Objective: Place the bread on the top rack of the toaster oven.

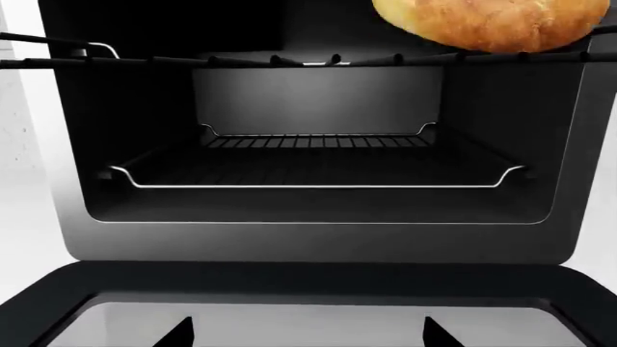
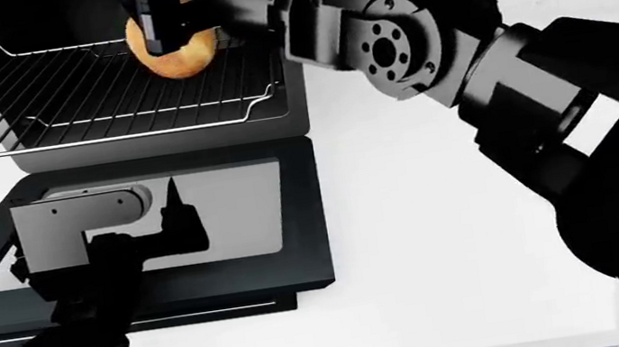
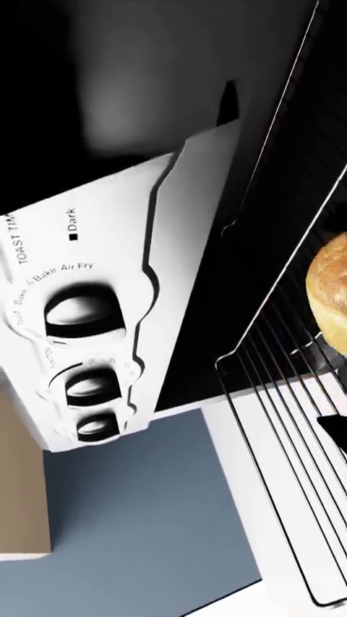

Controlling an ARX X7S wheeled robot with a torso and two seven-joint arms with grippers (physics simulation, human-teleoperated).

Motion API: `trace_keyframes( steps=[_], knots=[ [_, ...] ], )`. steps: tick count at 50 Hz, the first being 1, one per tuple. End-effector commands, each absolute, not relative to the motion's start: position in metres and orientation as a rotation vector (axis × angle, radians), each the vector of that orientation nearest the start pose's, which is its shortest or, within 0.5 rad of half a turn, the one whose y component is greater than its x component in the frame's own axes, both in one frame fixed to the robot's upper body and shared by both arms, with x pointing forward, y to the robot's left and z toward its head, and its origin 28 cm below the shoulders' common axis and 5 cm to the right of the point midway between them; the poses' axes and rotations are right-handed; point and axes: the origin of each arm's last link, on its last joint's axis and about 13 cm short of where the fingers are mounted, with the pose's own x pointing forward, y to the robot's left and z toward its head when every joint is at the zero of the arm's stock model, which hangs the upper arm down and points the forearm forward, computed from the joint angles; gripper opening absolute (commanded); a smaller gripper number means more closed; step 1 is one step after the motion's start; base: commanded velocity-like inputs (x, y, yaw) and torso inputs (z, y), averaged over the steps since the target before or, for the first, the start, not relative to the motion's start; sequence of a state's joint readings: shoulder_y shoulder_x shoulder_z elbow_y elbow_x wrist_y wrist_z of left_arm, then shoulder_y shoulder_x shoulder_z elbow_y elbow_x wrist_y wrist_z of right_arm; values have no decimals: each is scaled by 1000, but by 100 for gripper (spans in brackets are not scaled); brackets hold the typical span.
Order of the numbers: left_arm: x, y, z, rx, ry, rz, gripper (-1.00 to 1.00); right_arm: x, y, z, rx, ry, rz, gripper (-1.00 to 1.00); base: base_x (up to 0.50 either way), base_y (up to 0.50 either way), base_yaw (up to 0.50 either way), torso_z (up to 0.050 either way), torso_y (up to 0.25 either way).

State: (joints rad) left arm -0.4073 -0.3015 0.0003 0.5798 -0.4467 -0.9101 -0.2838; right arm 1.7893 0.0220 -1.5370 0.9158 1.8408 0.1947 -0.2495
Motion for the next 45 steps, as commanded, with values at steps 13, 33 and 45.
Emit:
trace_keyframes(
  steps=[13,33,45],
  knots=[
    [246,239,168,-13,-56,34,100,385,24,352,155,-44,1007,100,0,0,0,0,0],
    [233,237,179,-46,-77,14,100,297,-20,353,59,-227,878,100,0,0,0,0,0],
    [220,235,192,-60,-116,-15,100,246,-43,347,-72,-365,720,100,0,0,0,0,0]
  ],
)
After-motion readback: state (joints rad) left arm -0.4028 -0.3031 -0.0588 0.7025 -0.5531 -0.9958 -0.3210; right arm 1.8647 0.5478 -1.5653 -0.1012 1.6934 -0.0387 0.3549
